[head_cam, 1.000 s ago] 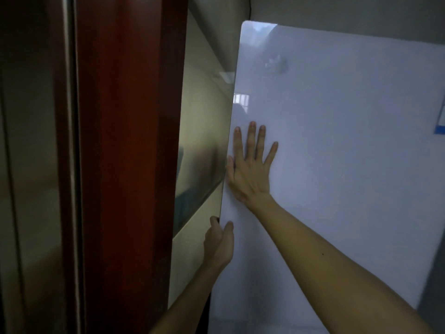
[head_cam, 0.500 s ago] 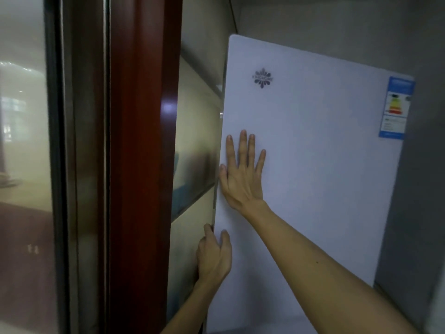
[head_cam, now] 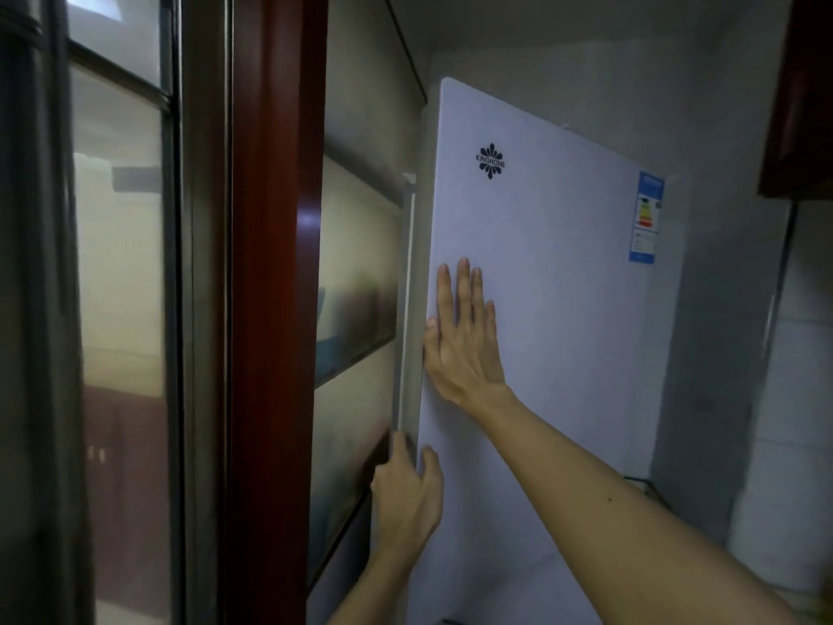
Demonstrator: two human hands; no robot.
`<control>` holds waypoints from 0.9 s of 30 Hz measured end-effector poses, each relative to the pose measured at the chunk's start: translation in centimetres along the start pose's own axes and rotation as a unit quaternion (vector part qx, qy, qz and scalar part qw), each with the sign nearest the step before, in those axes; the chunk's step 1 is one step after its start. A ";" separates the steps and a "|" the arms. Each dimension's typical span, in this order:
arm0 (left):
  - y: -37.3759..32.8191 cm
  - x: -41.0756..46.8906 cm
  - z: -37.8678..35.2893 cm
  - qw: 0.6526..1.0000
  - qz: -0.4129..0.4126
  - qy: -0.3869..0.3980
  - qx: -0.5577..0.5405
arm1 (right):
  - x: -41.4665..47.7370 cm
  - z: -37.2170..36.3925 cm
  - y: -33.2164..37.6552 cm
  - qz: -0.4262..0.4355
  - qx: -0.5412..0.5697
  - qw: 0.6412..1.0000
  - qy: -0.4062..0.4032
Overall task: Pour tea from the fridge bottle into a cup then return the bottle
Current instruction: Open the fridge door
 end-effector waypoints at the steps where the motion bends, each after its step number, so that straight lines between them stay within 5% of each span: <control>1: -0.4 -0.8 0.0 1.000 0.007 0.005 0.005 | -0.5 0.8 -0.1 0.001 0.003 1.000 0.005; 18: -6.2 -12.1 -1.7 0.995 -0.038 0.085 0.020 | -6.3 11.4 -1.7 -0.018 0.084 0.996 0.007; 27: -8.8 -16.7 -3.6 0.979 -0.130 0.115 0.105 | -9.2 16.9 -3.8 -0.045 0.094 0.995 -0.010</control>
Point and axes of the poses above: each hand's wrist, its own x-axis towards the middle knuckle, its own z-axis out of the back of the hand, y = z × x, the point moved 5 cm from there along x, towards the middle knuckle, and after that the axes turned 1 degree about x, right-handed, at the moved point
